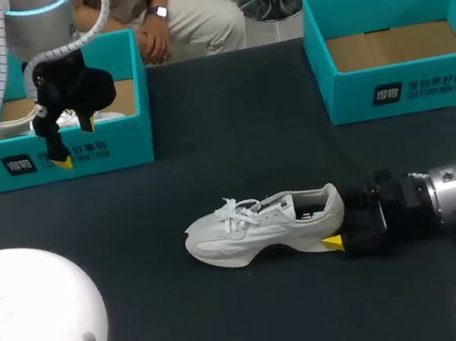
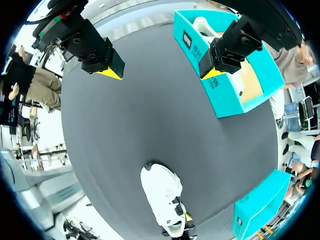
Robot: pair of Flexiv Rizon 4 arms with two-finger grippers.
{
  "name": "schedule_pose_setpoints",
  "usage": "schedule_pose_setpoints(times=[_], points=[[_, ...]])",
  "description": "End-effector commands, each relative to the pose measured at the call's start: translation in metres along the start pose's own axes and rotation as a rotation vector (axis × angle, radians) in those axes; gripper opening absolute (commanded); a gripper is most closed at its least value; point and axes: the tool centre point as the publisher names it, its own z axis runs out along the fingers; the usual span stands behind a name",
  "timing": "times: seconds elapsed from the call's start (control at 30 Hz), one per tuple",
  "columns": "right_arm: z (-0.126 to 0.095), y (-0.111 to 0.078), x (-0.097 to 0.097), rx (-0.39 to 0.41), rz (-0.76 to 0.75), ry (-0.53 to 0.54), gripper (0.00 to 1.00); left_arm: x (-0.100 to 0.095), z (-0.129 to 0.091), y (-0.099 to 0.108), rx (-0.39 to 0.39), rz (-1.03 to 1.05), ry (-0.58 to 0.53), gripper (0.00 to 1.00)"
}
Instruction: Take the shoe out of the shoebox, open the shoe tongue, remove and reinsert the insole, then place the shoe into the shoebox
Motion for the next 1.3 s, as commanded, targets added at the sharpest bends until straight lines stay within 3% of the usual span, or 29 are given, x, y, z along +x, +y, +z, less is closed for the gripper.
schedule_pose_setpoints(times=[0.03,0.17,1.0,1.3], points=[[0.003,-0.004,0.003,0.003,0.001,-0.003,0.00,0.011,0.001,-0.020,-0.015,-0.562,0.024,1.00],[0.003,-0.004,0.003,0.003,0.001,-0.003,0.00,0.020,0.004,-0.039,-0.106,-0.568,0.045,1.00],[0.003,-0.004,0.003,0.003,0.001,-0.003,0.00,0.020,0.004,-0.039,-0.106,-0.568,0.045,1.00],[0.003,-0.004,0.003,0.003,0.001,-0.003,0.00,0.043,-0.001,-0.101,-0.094,-1.081,0.001,1.00]])
